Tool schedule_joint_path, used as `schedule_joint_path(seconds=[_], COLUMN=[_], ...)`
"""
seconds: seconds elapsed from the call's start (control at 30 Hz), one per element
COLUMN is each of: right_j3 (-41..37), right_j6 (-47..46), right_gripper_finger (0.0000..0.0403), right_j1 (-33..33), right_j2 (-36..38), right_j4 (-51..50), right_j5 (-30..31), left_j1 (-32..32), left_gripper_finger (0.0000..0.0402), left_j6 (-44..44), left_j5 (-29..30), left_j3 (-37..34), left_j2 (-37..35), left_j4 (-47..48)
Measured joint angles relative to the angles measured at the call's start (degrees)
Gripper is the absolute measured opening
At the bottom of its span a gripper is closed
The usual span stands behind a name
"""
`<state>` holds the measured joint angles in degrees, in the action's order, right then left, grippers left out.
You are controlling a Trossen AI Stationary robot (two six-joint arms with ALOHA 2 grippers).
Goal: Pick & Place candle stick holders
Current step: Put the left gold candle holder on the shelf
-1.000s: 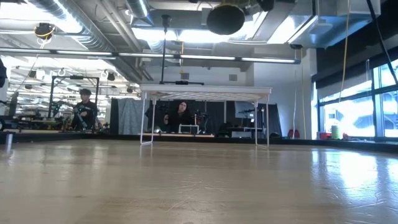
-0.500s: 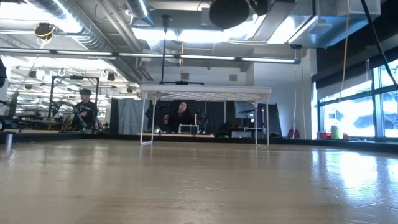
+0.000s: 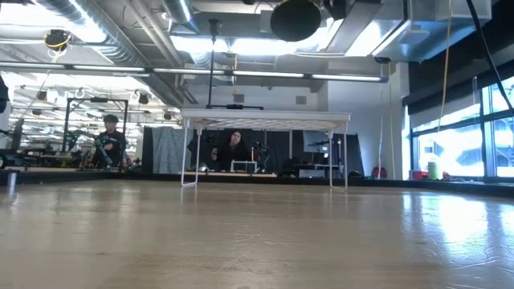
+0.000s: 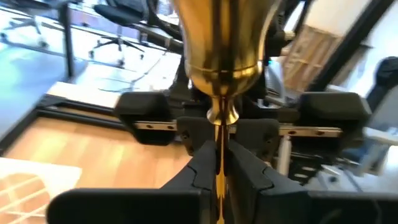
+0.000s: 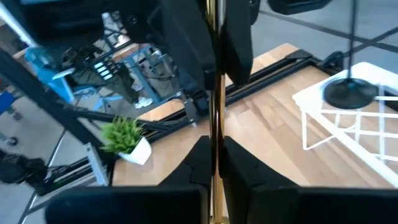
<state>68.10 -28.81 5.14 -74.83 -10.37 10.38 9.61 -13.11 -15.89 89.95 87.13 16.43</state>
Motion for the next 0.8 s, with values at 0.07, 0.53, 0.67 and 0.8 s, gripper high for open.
schedule_joint_path(seconds=[0.07, 0.53, 0.67, 0.8], right_j3=[0.0, 0.0, 0.0, 0.6], right_j6=[-0.7, 8.9, 20.0, 23.5], right_gripper_finger=[0.0016, 0.0016, 0.0016, 0.0016], right_j1=[-0.4, -6.1, -7.3, -8.4], right_j2=[0.0, -0.9, -4.3, -7.9], right_j4=[0.3, 6.8, 11.5, 13.8], right_j5=[1.1, 7.2, 7.5, 6.9], left_j1=[0.0, -0.3, -2.9, -6.3], left_gripper_finger=[0.0036, 0.0076, 0.0074, 0.0074], left_j6=[0.6, 3.4, 3.0, 1.4], left_j5=[2.0, 26.3, 31.0, 34.9], left_j3=[0.0, 0.0, 0.0, 0.1], left_j2=[-0.5, -12.9, -15.1, -16.3], left_j4=[0.4, 12.3, 15.7, 18.3])
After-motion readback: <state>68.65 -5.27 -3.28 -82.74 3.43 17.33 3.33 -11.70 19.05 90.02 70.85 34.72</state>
